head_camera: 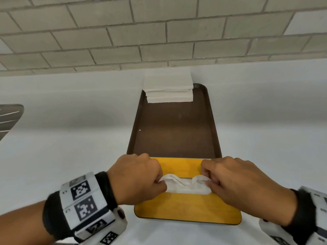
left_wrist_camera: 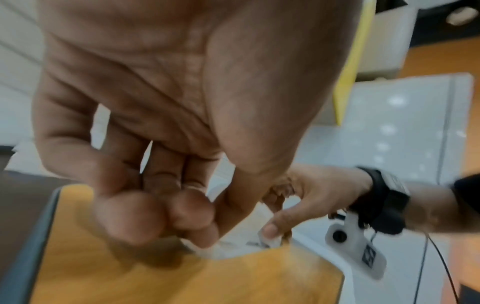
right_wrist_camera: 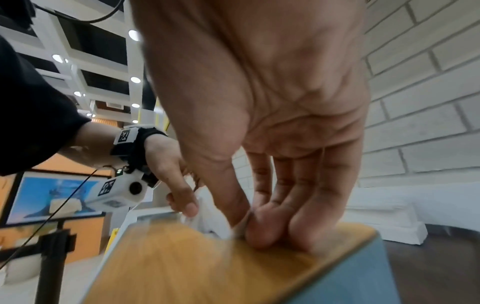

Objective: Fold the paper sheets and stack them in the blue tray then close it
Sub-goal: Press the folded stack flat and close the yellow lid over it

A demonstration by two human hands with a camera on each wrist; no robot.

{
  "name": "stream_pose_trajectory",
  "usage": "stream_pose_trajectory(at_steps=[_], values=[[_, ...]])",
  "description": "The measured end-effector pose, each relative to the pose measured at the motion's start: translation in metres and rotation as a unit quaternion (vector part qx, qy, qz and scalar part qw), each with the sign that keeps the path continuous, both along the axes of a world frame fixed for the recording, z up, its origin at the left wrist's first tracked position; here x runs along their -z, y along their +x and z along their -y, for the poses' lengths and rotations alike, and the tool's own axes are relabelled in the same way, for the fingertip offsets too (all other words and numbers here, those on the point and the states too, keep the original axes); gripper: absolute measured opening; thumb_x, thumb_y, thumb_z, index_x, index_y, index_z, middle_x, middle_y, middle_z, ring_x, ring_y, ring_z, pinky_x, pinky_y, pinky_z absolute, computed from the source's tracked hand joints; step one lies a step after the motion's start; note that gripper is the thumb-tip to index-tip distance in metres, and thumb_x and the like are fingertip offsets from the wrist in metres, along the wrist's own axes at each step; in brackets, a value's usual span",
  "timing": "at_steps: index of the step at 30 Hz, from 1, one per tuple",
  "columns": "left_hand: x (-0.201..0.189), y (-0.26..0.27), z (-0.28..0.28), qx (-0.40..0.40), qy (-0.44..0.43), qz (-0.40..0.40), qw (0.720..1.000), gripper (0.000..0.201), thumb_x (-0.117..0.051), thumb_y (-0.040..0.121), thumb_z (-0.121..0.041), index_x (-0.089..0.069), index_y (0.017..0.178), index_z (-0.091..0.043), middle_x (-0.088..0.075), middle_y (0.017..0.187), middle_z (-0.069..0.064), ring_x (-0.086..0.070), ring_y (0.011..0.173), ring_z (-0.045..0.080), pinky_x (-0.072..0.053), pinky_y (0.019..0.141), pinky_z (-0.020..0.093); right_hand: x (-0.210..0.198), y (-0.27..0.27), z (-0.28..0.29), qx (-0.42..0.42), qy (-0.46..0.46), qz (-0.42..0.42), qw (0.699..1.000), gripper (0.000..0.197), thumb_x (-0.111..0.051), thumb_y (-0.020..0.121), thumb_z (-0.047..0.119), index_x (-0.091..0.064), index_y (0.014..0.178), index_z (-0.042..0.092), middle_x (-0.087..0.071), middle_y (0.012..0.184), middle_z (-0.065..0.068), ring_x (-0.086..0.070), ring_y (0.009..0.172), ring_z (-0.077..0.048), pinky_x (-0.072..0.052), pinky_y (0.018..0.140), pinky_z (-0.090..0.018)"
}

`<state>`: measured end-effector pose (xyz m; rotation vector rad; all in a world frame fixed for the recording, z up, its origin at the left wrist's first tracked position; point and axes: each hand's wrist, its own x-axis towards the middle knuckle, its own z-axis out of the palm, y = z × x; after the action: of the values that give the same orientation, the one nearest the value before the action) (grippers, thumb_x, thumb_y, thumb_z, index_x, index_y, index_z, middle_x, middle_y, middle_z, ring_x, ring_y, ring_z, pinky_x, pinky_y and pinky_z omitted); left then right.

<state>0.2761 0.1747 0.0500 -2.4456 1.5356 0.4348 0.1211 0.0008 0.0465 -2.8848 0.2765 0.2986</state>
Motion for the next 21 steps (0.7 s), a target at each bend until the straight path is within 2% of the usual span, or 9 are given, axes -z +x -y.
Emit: stream_pose_trajectory(at_steps=[4,7,10,12,14,16,17,19,21], values=[[-0.002,0.011,0.004,-0.037,-0.038,-0.077,0.996,0.039,-0.053,0.092,-0.047,-0.066,0.076,-0.014,-0.057,0.066,-0.004,-0.05,0.059,0.012,-0.042,0.059,0.025,0.002,0.008,0.001,-0.004,0.067,0.014,0.998,0.013,-0.043,0.097,0.034,-0.043,0.085,0.031,-0.043,0.076,0.014,-0.048,0.073,-0.009,-0.033,0.056,-0.019],[0.001,0.02,0.004,-0.056,-0.029,-0.165,0.984,0.036,-0.058,0.093,-0.043,-0.066,0.069,-0.016,-0.055,0.06,-0.007,-0.049,0.055,0.01,-0.039,0.058,0.021,0.005,0.012,0.008,0.007,0.097,0.011,0.995,0.012,-0.043,0.099,0.033,-0.044,0.087,0.035,-0.043,0.076,0.016,-0.046,0.073,-0.006,-0.033,0.056,-0.019],[-0.001,0.038,-0.004,-0.1,-0.033,-0.251,0.962,0.035,-0.06,0.092,-0.038,-0.065,0.064,-0.017,-0.054,0.055,-0.011,-0.048,0.053,0.006,-0.042,0.059,0.024,0.007,0.006,0.024,0.023,0.146,-0.024,0.989,0.011,-0.048,0.099,0.036,-0.052,0.089,0.033,-0.05,0.072,0.014,-0.048,0.067,-0.004,-0.036,0.056,-0.018],[-0.005,0.036,-0.007,-0.102,-0.054,-0.226,0.967,0.043,-0.056,0.094,-0.047,-0.063,0.066,-0.016,-0.057,0.058,-0.007,-0.05,0.054,0.007,-0.043,0.06,0.026,0.008,0.003,0.031,0.027,0.202,-0.026,0.979,0.011,-0.053,0.098,0.034,-0.058,0.088,0.032,-0.055,0.069,0.01,-0.049,0.062,-0.003,-0.039,0.056,-0.019],[-0.005,0.018,-0.007,-0.074,-0.035,-0.128,0.988,0.063,-0.04,0.091,-0.073,-0.058,0.069,-0.017,-0.056,0.061,-0.005,-0.053,0.058,0.009,-0.043,0.061,0.027,0.011,0.003,0.032,0.024,0.212,-0.016,0.977,0.01,-0.054,0.097,0.032,-0.059,0.089,0.032,-0.056,0.072,0.009,-0.051,0.065,-0.003,-0.042,0.058,-0.021],[-0.003,-0.004,-0.007,-0.033,0.006,-0.02,0.999,0.072,-0.026,0.085,-0.085,-0.058,0.077,-0.021,-0.055,0.068,-0.006,-0.056,0.067,0.013,-0.045,0.066,0.03,0.013,0.002,0.029,0.019,0.19,-0.002,0.982,0.006,-0.052,0.096,0.034,-0.056,0.092,0.035,-0.056,0.083,0.012,-0.052,0.076,-0.004,-0.048,0.064,-0.024],[-0.001,-0.009,-0.006,-0.02,0.01,0.01,1.0,0.068,-0.026,0.087,-0.083,-0.058,0.083,-0.023,-0.055,0.073,-0.007,-0.056,0.072,0.016,-0.043,0.069,0.03,0.013,0.001,0.027,0.015,0.181,0.006,0.983,0.003,-0.052,0.094,0.036,-0.055,0.094,0.037,-0.054,0.088,0.014,-0.052,0.08,-0.004,-0.05,0.067,-0.026],[0.002,-0.004,-0.005,-0.022,-0.003,0.01,1.0,0.052,-0.035,0.096,-0.069,-0.061,0.091,-0.024,-0.059,0.082,-0.006,-0.059,0.079,0.019,-0.041,0.069,0.03,0.011,0.001,0.023,0.002,0.172,0.027,0.985,0.008,-0.054,0.091,0.045,-0.054,0.098,0.041,-0.053,0.095,0.017,-0.053,0.085,-0.004,-0.05,0.068,-0.025],[0.002,0.009,-0.005,-0.039,-0.015,-0.057,0.997,0.041,-0.046,0.096,-0.058,-0.058,0.078,-0.023,-0.058,0.073,-0.007,-0.056,0.069,0.012,-0.04,0.065,0.028,0.011,0.004,0.023,-0.002,0.158,0.043,0.986,0.016,-0.054,0.09,0.055,-0.058,0.094,0.039,-0.057,0.092,0.018,-0.054,0.085,-0.003,-0.048,0.065,-0.023]])
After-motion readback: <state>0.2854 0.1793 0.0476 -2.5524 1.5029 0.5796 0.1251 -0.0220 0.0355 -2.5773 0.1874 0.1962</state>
